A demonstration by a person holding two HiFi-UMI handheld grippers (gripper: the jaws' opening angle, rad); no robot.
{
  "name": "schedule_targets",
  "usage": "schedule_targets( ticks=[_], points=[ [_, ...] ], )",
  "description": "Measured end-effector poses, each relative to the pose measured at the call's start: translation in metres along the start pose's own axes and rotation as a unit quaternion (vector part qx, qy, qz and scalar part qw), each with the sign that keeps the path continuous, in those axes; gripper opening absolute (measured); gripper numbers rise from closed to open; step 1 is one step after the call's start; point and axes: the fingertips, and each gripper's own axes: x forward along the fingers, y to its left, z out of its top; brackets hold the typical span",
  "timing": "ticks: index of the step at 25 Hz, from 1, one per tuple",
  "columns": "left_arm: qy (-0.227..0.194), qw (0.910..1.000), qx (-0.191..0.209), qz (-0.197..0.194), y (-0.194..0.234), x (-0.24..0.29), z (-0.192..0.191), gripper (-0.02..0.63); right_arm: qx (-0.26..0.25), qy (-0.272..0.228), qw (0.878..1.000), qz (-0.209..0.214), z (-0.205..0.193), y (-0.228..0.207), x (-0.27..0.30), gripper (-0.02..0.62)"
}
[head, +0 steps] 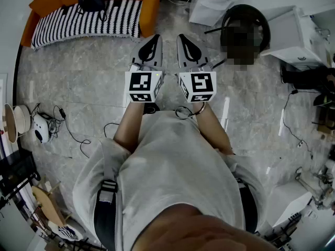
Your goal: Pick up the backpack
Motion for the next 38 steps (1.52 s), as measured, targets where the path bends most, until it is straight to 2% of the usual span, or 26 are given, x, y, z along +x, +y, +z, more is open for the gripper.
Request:
schedule_targets(
  ticks=[3,7,10,14,21,29,38],
  points=[
    [0.000,1.0000,-0.004,0.003,0.018,-0.001,0.002,0.012,0.003,-0.003,1.000,0.010,0.004,0.014,0.016,0.037],
    [-0.004,0.9999,-0.005,0.013,0.053,-0.004,0.005,0.011,0.023,-0.028,0.998,0.046,0.014,0.043,0.042,0.038],
    [-0.006,0.9996,-0.006,0.025,0.088,-0.009,0.006,0.011,0.018,-0.032,0.999,0.039,0.016,0.060,0.066,0.038],
    [-0.002,0.9994,-0.008,0.034,0.126,-0.013,0.001,0.011,0.020,-0.012,0.999,0.029,0.007,0.077,0.096,0.038],
    [0.009,0.9992,0.001,0.038,0.179,-0.022,-0.004,0.011,0.036,-0.011,0.998,0.041,0.009,0.114,0.140,0.038],
    [0.016,0.9958,-0.010,0.090,0.256,-0.049,-0.011,0.011,0.036,0.006,0.997,0.074,0.005,0.167,0.188,0.038],
    [0.033,0.9902,-0.006,0.135,0.331,-0.034,-0.030,0.011,0.029,0.007,0.994,0.107,-0.004,0.194,0.266,0.038]
  ],
)
